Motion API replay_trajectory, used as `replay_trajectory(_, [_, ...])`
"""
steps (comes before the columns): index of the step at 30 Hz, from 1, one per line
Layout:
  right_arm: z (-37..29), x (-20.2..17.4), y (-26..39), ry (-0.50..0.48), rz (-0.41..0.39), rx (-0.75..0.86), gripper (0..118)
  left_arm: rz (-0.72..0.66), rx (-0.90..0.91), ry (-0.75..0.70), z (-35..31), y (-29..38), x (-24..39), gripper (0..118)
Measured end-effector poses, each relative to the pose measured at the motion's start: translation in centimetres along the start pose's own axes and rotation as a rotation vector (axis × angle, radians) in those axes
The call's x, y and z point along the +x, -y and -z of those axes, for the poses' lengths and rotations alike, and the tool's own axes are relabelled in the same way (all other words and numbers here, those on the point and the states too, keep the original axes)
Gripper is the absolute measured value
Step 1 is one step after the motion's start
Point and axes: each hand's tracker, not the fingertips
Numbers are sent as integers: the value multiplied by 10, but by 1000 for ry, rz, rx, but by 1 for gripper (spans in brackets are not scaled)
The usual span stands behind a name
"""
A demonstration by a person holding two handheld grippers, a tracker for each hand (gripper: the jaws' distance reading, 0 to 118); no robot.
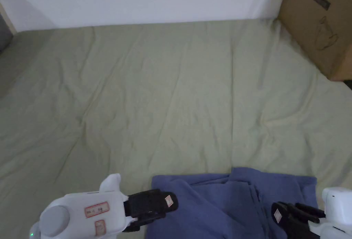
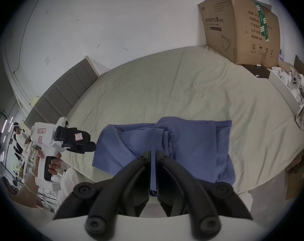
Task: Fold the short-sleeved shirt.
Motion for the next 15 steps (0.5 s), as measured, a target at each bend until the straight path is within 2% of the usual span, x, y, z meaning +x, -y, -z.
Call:
replay_trajectory(4, [15, -16, -4, -22, 11, -18, 6, -69, 46, 26, -1, -1, -43, 83])
replay_trajectory(6, [20, -26, -6, -29, -18, -32, 6, -111, -19, 22, 16, -2, -59, 83])
replay_trajectory(7, [23, -30, -8, -27, -38, -43, 6, -128, -31, 50, 23, -3, -65, 82])
replay_trajectory(9, [28, -37, -10, -18, -66, -53, 6, -154, 40, 208, 28, -3, -70, 82])
replay_trajectory(10, [29, -39, -11, -23, -67, -53, 6, -210, 22, 252, 38, -7, -71, 81])
replay_trajectory(11, [32, -40, -12, -27, -67, -55, 6, -262, -5, 286, 51, -11, -74, 72])
replay_trajectory(13, [37, -41, -15, -22, -56, -59, 6, -244, -74, 212, 71, -12, -71, 24])
replay_trajectory(14, [40, -40, -15, 11, -50, -58, 6, -174, -88, 129, 80, -12, -67, 22])
replay_trajectory(15, [41, -40, -16, 13, -53, -58, 6, -116, -81, 134, 78, -13, -61, 22])
